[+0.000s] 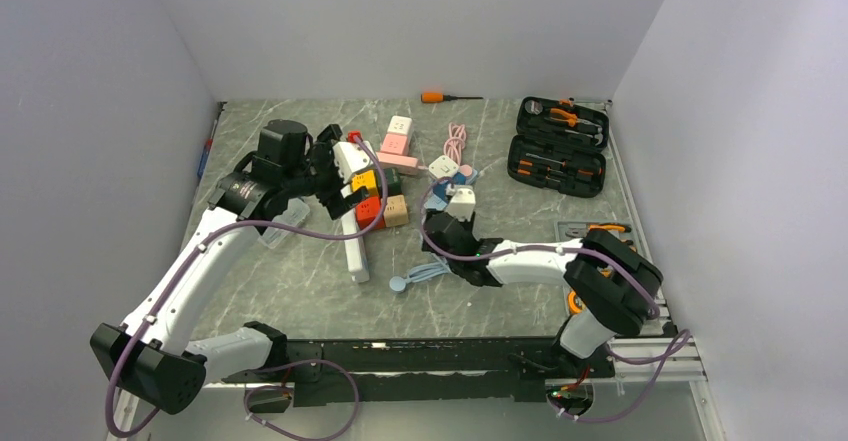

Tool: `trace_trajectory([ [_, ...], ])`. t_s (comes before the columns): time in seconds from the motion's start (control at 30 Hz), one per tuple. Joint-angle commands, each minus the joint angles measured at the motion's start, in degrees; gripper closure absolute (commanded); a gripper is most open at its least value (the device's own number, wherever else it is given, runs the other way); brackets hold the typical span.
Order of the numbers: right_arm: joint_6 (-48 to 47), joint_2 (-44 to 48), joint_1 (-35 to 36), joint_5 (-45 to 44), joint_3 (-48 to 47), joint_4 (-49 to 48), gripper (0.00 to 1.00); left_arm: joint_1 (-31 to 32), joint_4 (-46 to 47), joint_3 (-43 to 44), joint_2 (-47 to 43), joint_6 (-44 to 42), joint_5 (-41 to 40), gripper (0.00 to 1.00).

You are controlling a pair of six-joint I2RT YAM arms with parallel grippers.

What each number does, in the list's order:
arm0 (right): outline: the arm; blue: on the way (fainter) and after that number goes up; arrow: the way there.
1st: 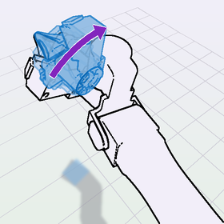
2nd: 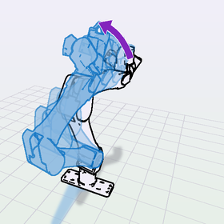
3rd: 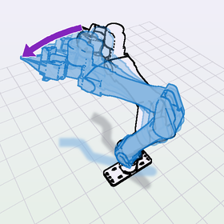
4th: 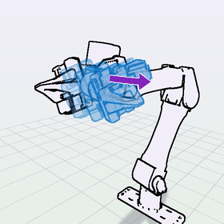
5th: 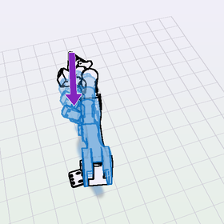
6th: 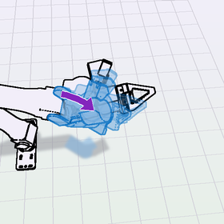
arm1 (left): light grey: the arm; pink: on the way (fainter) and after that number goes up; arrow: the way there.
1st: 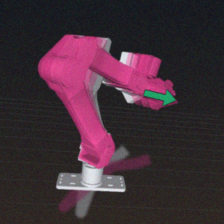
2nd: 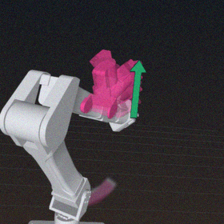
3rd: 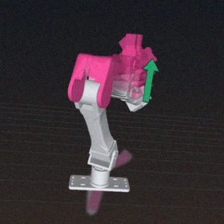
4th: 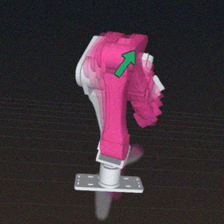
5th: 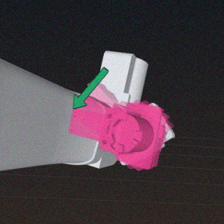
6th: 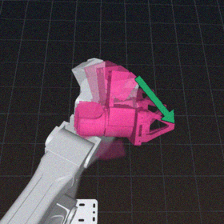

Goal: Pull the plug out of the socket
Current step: Move the socket to the center of the board.

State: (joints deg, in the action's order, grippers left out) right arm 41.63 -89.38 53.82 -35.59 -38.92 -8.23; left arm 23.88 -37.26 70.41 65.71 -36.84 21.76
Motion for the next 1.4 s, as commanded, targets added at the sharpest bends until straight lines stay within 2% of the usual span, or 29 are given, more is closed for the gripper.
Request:
trace_trajectory([
  [0.0,-6.01,-4.25,1.41,5.35,-5.51,-6.4,0.36,0.2,-0.52,2.61,-0.46,1.09,-0.53,0.01],
  [0.2,-8.36,-11.78,1.5,8.53,-9.94,-5.96,0.36,0.12,-1.76,4.7,0.73,2.05,-1.75,0.01],
  [0.33,-8.32,-15.07,1.45,6.97,-12.21,-2.58,0.45,0.12,-3.14,6.35,1.55,2.18,-2.56,0.01],
  [0.4,-8.09,-14.99,1.46,6.02,-11.56,-1.97,0.56,0.12,-3.44,6.42,1.64,1.75,-2.67,0.01],
  [0.53,-6.19,-11.82,1.56,3.3,-7.17,-0.84,0.93,0.12,-2.87,5.38,1.35,0.67,-2.67,0.0],
  [0.57,-5.48,-10.33,1.65,2.97,-5.26,-0.52,1.0,0.12,-2.62,5.09,1.23,0.34,-2.66,0.01],
  [0.8,3.99,3.88,5.14,0.05,6.96,8.44,1.0,0.12,-3.08,3.18,-0.81,-5.86,1.92,0.0],
  [0.93,11.3,10.5,8.07,-0.84,10.1,17.51,1.0,0.32,-6.11,1.95,-1.25,-14.07,6.51,0.01],
  [1.07,17.87,15.28,8.49,-0.85,11.75,25.69,0.9,1.41,-4.6,-3.51,-2.32,-26.25,8.02,0.01],
  [1.1,19.28,16.65,8.52,-0.73,12.28,26.89,0.82,1.84,-4.18,-4.49,-2.34,-28.77,8.13,0.01],
  [1.23,21.83,22.91,8.43,-0.39,14.41,27.82,0.4,4.29,-1.37,-7.15,-0.92,-37.11,8.57,0.01],
  [1.3,22.02,27.08,8.26,-1.34,15.34,27.12,0.3,5.5,1.04,-7.7,0.56,-39.24,9.6,0.01],
  [1.37,22.14,33.2,7.6,-2.58,16.17,26.01,0.26,6.72,3.37,-7.57,2.35,-41.07,10.99,0.01],
])
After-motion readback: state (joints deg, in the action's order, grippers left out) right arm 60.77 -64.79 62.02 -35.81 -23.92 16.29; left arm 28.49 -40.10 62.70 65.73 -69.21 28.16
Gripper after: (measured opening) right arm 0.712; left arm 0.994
